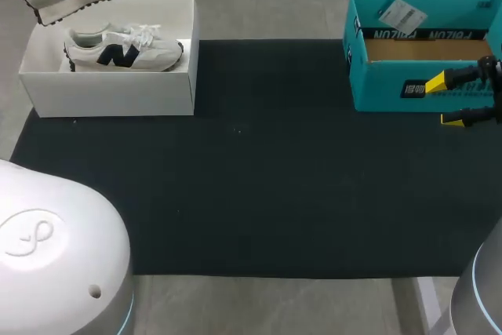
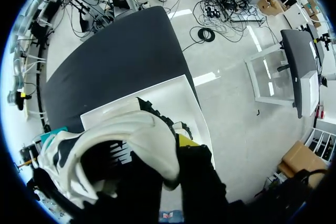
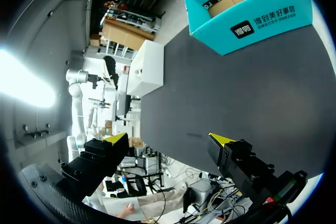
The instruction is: Take the shoe out of the shoebox, open the shoe tongue, remove and reinsert the insole, then place the shoe into the shoebox
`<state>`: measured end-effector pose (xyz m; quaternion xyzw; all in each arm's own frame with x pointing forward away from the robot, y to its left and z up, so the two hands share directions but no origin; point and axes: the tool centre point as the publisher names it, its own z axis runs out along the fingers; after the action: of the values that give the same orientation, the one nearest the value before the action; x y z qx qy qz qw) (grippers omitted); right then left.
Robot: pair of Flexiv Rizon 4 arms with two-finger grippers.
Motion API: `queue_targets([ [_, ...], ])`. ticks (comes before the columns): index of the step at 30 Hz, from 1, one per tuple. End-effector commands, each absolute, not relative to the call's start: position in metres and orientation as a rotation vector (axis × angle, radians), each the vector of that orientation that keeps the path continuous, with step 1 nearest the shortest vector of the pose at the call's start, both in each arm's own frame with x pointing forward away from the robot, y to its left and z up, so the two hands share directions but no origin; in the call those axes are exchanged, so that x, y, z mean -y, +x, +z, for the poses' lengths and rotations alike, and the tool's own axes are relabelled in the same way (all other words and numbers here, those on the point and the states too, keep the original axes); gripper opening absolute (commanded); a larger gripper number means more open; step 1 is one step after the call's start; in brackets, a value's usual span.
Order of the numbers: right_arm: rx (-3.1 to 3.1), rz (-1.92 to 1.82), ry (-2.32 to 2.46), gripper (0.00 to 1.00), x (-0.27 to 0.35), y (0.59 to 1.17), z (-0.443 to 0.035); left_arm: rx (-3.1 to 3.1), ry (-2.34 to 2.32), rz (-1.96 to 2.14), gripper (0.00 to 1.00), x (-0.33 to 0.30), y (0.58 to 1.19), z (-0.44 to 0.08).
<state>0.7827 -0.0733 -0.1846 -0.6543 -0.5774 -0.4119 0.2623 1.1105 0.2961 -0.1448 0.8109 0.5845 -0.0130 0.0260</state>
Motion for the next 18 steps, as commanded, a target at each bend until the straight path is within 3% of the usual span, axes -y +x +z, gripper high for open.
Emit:
queue_targets([
  [1,1.563,-1.113,-1.773,1.00,0.073,0.782,-0.185,-1.806,2.508,-0.042,0.00,-0.297,1.111,-0.142],
  [9,1.563,-1.113,-1.773,1.00,0.073,0.782,-0.185,-1.872,2.498,0.085,0.00,-0.275,1.096,-0.143],
  [18,1.563,-1.113,-1.773,1.00,0.073,0.782,-0.185,-1.904,2.374,0.287,0.00,-0.232,1.052,-0.108],
])
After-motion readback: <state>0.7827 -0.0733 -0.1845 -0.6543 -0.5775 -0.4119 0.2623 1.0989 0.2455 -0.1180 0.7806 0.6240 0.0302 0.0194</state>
